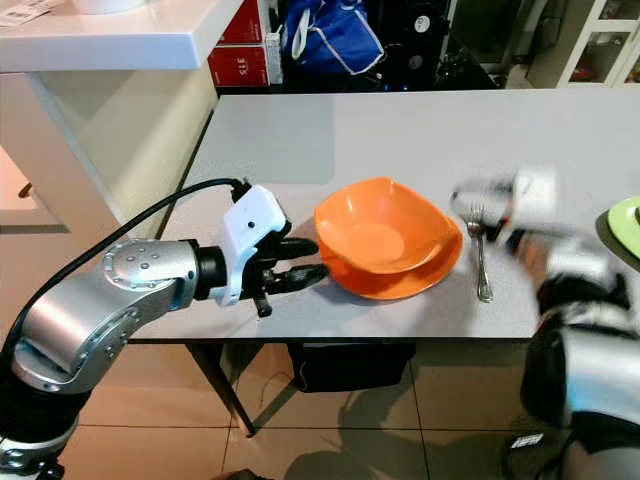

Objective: Setting the table

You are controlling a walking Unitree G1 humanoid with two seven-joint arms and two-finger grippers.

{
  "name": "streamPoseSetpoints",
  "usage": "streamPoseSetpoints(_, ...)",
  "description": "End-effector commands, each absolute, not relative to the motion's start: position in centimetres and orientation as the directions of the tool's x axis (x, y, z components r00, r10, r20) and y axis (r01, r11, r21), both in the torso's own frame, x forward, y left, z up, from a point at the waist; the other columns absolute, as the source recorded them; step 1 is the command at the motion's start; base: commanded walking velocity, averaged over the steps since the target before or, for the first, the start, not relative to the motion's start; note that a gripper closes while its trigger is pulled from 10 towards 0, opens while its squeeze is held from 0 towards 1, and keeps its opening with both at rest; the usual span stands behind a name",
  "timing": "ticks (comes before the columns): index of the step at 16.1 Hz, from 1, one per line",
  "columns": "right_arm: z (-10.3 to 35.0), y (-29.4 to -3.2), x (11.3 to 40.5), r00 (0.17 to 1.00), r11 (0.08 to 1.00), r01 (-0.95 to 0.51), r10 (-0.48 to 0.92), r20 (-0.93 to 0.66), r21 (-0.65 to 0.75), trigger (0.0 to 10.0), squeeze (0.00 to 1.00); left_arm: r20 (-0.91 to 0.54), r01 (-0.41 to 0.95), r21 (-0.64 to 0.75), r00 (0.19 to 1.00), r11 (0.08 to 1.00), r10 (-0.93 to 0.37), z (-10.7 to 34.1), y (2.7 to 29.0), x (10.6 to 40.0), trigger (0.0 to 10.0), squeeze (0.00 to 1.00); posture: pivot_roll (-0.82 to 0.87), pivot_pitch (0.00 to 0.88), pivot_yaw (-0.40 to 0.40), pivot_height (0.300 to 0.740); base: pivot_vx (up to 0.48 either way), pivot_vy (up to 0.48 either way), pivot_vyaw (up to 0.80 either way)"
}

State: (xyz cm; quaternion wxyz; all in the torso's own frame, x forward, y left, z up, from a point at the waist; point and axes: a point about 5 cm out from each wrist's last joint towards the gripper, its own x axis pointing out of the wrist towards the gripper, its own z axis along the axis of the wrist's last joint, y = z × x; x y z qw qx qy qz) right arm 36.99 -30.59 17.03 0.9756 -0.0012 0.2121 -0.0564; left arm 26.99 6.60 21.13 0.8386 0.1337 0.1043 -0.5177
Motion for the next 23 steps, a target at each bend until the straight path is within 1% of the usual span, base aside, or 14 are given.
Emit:
streamPoseSetpoints(1, 20.1, -30.3, 37.7, 0.935, 0.996, 0.079, -0.089, -0.344, -0.044, 10.0, 0.00, -0.253, 0.859, 0.149, 0.511, 0.489, -0.821, 22.4, 7.0, 27.9, 10.0, 0.00, 0.01, 0.000, 0.070, 0.740, 0.000, 0.000, 0.00)
streamPoseSetpoints(2, 21.7, -30.1, 37.9, 0.954, 0.997, 0.070, -0.079, -0.288, -0.041, 10.0, 0.00, -0.191, 0.829, 0.176, 0.558, 0.531, -0.808, 23.1, 7.2, 28.4, 10.0, 0.00, 0.00, 0.000, 0.072, 0.740, 0.000, 0.000, 0.00)
streamPoseSetpoints(3, 22.2, -29.9, 37.8, 0.961, 0.997, 0.068, -0.075, -0.265, -0.034, 10.0, 0.00, -0.160, 0.810, 0.194, 0.583, 0.554, -0.796, 23.4, 7.3, 28.6, 10.0, 0.00, 0.00, 0.000, 0.073, 0.740, 0.000, 0.000, 0.00)
streamPoseSetpoints(4, 22.9, -29.1, 37.2, 0.975, 0.998, 0.058, -0.062, -0.214, -0.025, 10.0, 0.00, -0.091, 0.735, 0.211, 0.671, 0.645, -0.736, 24.0, 7.7, 29.2, 10.0, 0.00, -0.01, 0.000, 0.077, 0.740, 0.000, 0.000, 0.00)
streamPoseSetpoints(5, 22.7, -27.0, 35.4, 0.986, 1.000, 0.030, -0.030, -0.165, -0.001, 10.0, 0.00, -0.057, 0.625, 0.209, 0.775, 0.752, -0.629, 23.6, 8.8, 29.6, 10.0, 0.00, -0.02, 0.000, 0.064, 0.740, 0.000, 0.000, 0.00)
streamPoseSetpoints(6, 22.2, -26.1, 34.6, 0.987, 1.000, 0.020, -0.017, -0.157, 0.018, 10.0, 0.00, -0.065, 0.604, 0.219, 0.793, 0.766, -0.606, 23.2, 9.2, 29.4, 10.0, 0.00, -0.02, 0.000, 0.062, 0.740, 0.000, 0.000, 0.00)
streamPoseSetpoints(7, 20.5, -23.2, 31.4, 0.991, 0.998, -0.008, 0.016, -0.131, 0.064, 10.0, 0.00, -0.068, 0.488, 0.260, 0.870, 0.833, -0.488, 21.4, 10.9, 28.5, 10.0, 0.00, -0.02, 0.000, 0.053, 0.740, 0.000, 0.000, 0.00)
streamPoseSetpoints(8, 20.2, -22.1, 30.5, 0.994, 0.996, -0.019, 0.027, -0.103, 0.084, 10.0, 0.00, -0.058, 0.454, 0.281, 0.888, 0.846, -0.457, 21.0, 11.5, 28.0, 10.0, 0.00, -0.02, 0.000, 0.055, 0.740, 0.000, 0.000, 0.00)
streamPoseSetpoints(10, 20.0, -20.0, 28.9, 0.997, 0.989, -0.056, 0.061, -0.036, 0.134, 10.0, 0.00, -0.049, 0.431, 0.266, 0.899, 0.862, -0.434, 20.6, 12.3, 26.7, 10.0, 0.00, -0.02, 0.000, 0.050, 0.740, 0.000, 0.000, 0.00)
streamPoseSetpoints(11, 20.4, -18.9, 27.7, 0.995, 0.988, -0.095, 0.097, -0.013, 0.120, 10.0, 0.00, -0.044, 0.413, 0.251, 0.908, 0.875, -0.416, 20.7, 12.6, 26.4, 10.0, 0.00, -0.01, 0.000, 0.041, 0.740, 0.000, 0.345, 0.00)
streamPoseSetpoints(14, 19.6, -16.5, 24.9, 0.975, 0.968, -0.217, 0.222, -0.029, 0.126, 10.0, 0.00, -0.052, 0.369, 0.277, 0.928, 0.887, -0.370, 20.0, 13.0, 25.6, 10.0, 0.00, 0.00, 0.000, 0.019, 0.740, 0.000, 0.434, 0.00)
streamPoseSetpoints(18, 17.7, -15.6, 23.3, 0.971, 0.963, -0.210, 0.225, -0.080, 0.168, 10.0, 0.00, -0.097, 0.358, 0.326, 0.933, 0.875, -0.346, 18.9, 13.3, 24.9, 10.0, 0.00, 0.02, 0.000, 0.008, 0.740, 0.000, 0.480, 0.00)
streamPoseSetpoints(20, 17.4, -15.3, 23.0, 0.974, 0.963, -0.195, 0.212, -0.076, 0.183, 10.0, 0.00, -0.103, 0.350, 0.331, 0.936, 0.876, -0.335, 18.6, 13.5, 24.7, 10.0, 0.00, 0.02, 0.000, 0.014, 0.740, 0.000, 0.480, 0.00)
streamPoseSetpoints(23, 17.1, -14.2, 22.7, 0.968, 0.955, -0.237, 0.249, -0.042, 0.179, 10.0, 0.00, -0.087, 0.332, 0.330, 0.943, 0.884, -0.322, 18.6, 13.6, 24.8, 10.0, 0.00, 0.00, 0.000, 0.023, 0.740, 0.000, 0.480, 0.00)
